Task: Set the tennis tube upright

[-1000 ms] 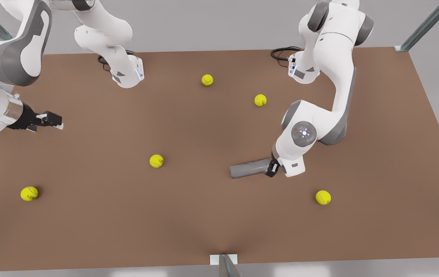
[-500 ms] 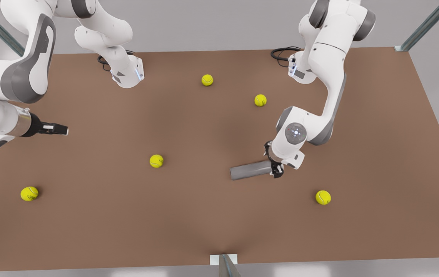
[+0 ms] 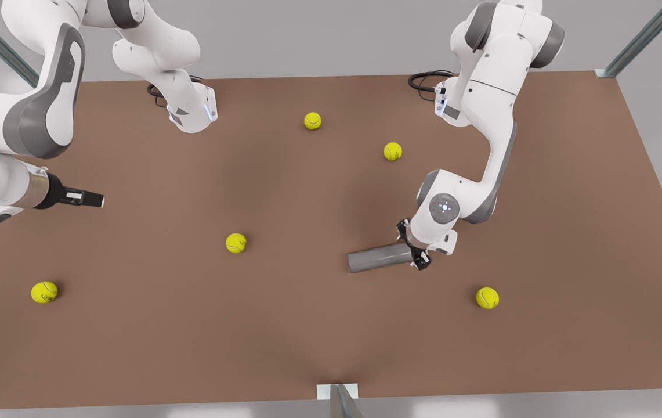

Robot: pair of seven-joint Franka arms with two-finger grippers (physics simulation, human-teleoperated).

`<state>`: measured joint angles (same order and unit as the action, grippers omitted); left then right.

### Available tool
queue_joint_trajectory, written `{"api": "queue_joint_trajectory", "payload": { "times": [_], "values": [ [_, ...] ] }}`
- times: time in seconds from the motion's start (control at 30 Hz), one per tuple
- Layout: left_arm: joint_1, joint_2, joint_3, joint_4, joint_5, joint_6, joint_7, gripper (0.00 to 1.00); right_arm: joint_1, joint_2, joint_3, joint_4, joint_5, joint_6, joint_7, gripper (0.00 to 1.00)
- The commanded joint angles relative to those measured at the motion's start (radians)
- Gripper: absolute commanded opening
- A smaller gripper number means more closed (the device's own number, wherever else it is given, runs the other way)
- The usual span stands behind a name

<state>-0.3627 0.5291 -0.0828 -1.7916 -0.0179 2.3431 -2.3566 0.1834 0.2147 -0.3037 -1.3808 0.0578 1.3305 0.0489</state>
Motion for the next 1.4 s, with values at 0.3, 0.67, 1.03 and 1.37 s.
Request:
{"api": "queue_joint_trajectory", "payload": {
  "times": [0.3,0.67,1.03,1.37],
  "values": [
    [0.024,0.068,0.001,0.001,-0.01,-0.044,0.109,1.0,0.001,0.0,-0.002,-0.003,0.004,0.004,0.048,1.0],
    [0.016,0.131,-0.009,0.011,-0.02,-0.001,0.108,1.0,0.002,0.003,-0.002,-0.003,0.007,0.018,0.048,1.0],
    [0.011,0.164,-0.009,0.011,-0.028,0.036,0.108,0.77,0.007,0.008,-0.002,-0.001,0.008,0.019,0.048,1.0],
    [0.01,0.112,-0.008,0.044,-0.025,-0.116,0.152,0.75,0.008,0.011,-0.002,0.0,0.01,0.019,0.048,1.0]
  ]
}}
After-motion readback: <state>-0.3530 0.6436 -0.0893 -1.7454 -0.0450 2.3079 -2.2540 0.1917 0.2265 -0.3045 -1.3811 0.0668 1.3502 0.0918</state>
